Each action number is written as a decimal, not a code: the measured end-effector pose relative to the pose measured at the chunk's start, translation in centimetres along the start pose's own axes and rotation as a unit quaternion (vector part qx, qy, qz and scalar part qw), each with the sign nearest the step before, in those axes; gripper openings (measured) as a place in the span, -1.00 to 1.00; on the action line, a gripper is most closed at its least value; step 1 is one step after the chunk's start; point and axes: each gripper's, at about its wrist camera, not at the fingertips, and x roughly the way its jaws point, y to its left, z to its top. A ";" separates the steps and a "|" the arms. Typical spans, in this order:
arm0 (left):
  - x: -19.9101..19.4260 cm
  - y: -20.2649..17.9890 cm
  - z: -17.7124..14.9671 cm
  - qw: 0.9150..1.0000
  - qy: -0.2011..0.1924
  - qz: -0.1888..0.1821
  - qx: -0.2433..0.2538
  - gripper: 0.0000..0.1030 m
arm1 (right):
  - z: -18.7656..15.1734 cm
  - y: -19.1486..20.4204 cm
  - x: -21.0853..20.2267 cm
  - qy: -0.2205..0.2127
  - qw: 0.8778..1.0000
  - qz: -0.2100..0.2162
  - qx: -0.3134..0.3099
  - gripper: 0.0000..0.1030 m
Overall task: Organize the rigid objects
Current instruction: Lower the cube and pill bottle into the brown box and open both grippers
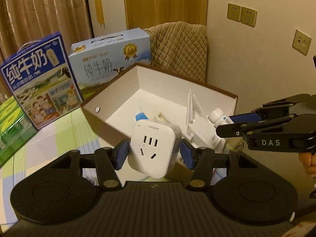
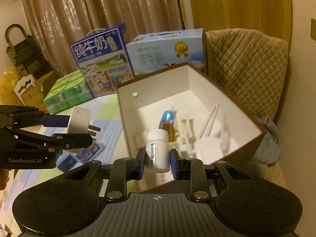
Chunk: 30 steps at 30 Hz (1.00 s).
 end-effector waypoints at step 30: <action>19.4 5.6 7.9 0.995 0.093 0.046 0.002 0.03 | 9.1 -6.6 15.7 0.047 0.998 -0.031 -0.033 -0.55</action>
